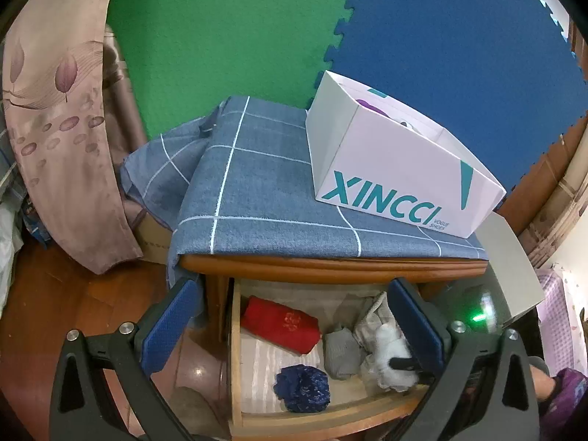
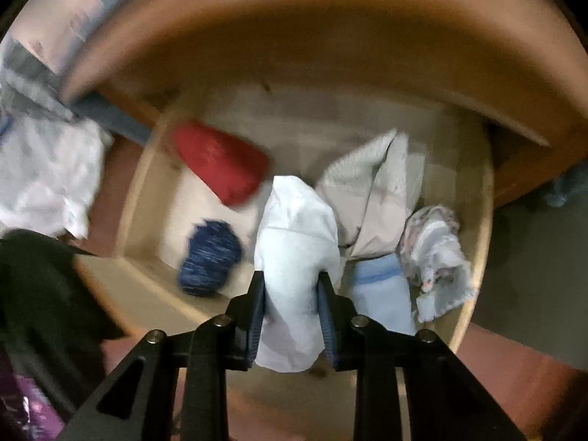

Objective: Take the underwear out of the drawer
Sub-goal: 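Grasp a white sock in the drawer with the right gripper, then lift the white sock into the white box and open the right gripper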

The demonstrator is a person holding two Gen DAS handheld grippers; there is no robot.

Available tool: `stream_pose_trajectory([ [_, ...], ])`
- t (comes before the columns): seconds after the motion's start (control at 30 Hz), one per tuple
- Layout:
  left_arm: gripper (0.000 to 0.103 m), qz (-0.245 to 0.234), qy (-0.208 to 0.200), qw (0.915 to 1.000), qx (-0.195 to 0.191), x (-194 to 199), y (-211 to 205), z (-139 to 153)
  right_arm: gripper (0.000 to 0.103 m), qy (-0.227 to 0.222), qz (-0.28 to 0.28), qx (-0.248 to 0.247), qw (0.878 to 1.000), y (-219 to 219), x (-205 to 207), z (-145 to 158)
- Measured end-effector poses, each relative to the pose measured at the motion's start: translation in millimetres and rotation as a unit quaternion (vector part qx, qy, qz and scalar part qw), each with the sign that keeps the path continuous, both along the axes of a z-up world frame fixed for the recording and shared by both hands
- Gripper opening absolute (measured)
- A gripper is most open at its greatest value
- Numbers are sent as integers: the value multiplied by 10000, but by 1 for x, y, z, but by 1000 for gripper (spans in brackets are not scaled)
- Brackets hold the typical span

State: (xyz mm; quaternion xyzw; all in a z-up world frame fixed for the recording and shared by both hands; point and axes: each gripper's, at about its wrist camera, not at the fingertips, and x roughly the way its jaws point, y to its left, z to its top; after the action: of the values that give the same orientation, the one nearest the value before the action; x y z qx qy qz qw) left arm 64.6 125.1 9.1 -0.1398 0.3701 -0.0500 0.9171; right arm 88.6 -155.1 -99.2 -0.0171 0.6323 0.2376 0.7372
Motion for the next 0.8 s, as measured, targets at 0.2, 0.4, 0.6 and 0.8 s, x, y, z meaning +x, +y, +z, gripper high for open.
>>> stream_pose_trajectory([
  [0.2,102,1,103,9999,-32,2,-2,-2,27,-450,-221,730,9961,-26,-26,62],
  [0.4,102,-45,123,9999,42,3,-4,-3,27,-1154,-283,1253,9850,-35,-37,152],
  [0.6,102,-84,128,9998,83,3,-5,-3,27,-1899,-330,1621,9678,-49,-22,249],
  [0.8,102,-109,171,9998,80,4,-6,-4,27,-2481,-342,1167,9611,-51,39,306],
])
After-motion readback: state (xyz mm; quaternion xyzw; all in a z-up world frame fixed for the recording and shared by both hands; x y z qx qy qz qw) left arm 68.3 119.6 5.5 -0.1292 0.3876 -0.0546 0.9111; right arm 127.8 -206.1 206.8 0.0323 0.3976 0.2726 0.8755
